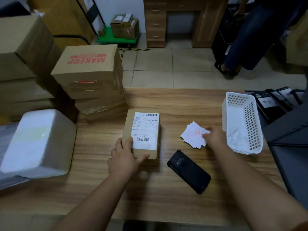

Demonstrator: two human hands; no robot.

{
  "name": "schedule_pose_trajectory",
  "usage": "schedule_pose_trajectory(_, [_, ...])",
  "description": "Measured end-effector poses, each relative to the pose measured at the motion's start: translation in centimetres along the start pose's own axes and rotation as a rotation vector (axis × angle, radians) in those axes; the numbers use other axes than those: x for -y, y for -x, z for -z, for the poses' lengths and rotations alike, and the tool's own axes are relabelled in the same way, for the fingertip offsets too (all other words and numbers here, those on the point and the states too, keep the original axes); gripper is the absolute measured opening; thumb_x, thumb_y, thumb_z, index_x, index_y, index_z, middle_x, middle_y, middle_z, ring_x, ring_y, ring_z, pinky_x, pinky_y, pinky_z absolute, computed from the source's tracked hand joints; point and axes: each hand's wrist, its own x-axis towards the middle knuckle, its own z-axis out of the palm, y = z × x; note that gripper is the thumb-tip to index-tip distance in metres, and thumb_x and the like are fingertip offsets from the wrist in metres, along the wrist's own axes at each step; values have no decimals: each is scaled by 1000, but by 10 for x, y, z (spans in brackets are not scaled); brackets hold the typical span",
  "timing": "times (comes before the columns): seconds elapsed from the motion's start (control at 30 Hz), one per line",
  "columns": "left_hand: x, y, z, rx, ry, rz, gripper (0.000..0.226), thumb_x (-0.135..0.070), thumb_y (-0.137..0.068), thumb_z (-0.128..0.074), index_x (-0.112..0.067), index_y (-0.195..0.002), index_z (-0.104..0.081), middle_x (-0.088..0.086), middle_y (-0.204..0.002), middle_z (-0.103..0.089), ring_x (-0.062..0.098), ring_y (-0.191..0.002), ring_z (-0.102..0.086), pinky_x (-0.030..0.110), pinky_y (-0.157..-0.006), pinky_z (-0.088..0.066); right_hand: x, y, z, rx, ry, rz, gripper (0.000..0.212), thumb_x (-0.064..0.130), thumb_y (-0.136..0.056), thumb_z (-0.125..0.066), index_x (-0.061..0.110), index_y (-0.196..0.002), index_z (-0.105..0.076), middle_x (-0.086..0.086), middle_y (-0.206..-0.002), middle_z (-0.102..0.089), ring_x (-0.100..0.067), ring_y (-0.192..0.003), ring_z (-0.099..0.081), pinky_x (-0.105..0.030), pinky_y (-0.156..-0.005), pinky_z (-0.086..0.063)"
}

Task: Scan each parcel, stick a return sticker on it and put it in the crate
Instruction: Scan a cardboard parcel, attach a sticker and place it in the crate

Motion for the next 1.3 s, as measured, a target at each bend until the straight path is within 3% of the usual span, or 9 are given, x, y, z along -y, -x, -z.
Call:
schedule_pose_trajectory(0.2, [0, 0, 6, -9, 30, -35, 86, -70, -73, -64, -31, -143, -33, 8, -159, -12, 31, -144, -14, 46, -114, -18, 13, 24, 26, -57, -260, 8, 23, 14, -92, -61, 10, -113, -70, -8, -114, -69, -22, -97, -63, -31, -81, -50])
schedule_pose_trajectory(0.3, [-3, -5, 23, -61, 134, -150, 75, -58, -81, -65, -26, -143, -39, 6, -157, -22, 28, -143, -19, 43, -113, -21, 42, 58, 36, 163, -435, 98, 24, 9, -90, -66, 10, -114, -68, -8, -95, -71, -17, -67, -61, -28, -65, -52])
schedule_pose_trajectory(0.43, [-13, -12, 59, -9, 456, -293, 53, -35, -87, -69, -22, -135, -52, -4, -133, -54, 17, -124, -47, 34, -103, -38, 93, 119, 27, 428, -559, 268, 14, -3, -83, -71, 8, -90, -66, -9, -76, -66, -10, -47, -51, -21, -48, -44])
schedule_pose_trajectory(0.53, [-17, -7, 89, 155, 735, -193, 33, -22, -89, -69, -23, -121, -59, -8, -106, -67, 6, -97, -61, 25, -84, -48, 122, 151, 18, 522, -603, 335, 15, -3, -81, -73, 9, -87, -66, -8, -75, -65, -10, -48, -50, -21, -48, -43])
schedule_pose_trajectory(0.63, [-11, -1, 105, 256, 940, -71, 13, -8, -90, -65, -15, -101, -68, -5, -86, -75, 12, -86, -68, 31, -75, -53, 139, 172, 17, 545, -648, 348, 15, -3, -82, -72, 8, -91, -67, -8, -78, -66, -9, -53, -54, -22, -52, -45])
schedule_pose_trajectory(0.77, [1, 0, 124, 205, 1072, -64, 13, -5, -90, -65, -12, -101, -67, 1, -90, -75, 13, -85, -72, 29, -67, -59, 147, 190, 15, 604, -750, 316, 16, 0, -83, -71, 7, -97, -68, -10, -88, -71, -19, -74, -63, -25, -60, -48])
schedule_pose_trajectory(1.03, [10, -9, 147, 64, 1063, -214, 18, -8, -88, -68, -16, -102, -60, 8, -92, -69, 11, -87, -70, 24, -68, -59, 163, 214, 11, 564, -875, 314, 7, 5, -91, -63, 5, -95, -69, -12, -85, -73, -17, -68, -62, -25, -59, -48])
schedule_pose_trajectory(1.17, [7, -11, 152, 70, 943, -282, 13, -11, -87, -70, -14, -94, -60, 3, -89, -67, 11, -86, -68, 20, -61, -56, 169, 215, 18, 498, -793, 376, 7, 12, -91, -64, 10, -94, -71, -5, -81, -73, -13, -68, -61, -24, -56, -44])
schedule_pose_trajectory(1.3, [-5, -8, 158, 71, 839, -365, 13, -12, -86, -72, -14, -92, -61, 2, -84, -67, 8, -75, -64, 17, -57, -50, 172, 211, 25, 573, -679, 379, 10, 3, -88, -65, 11, -85, -70, -3, -76, -70, -11, -60, -58, -23, -53, -41])
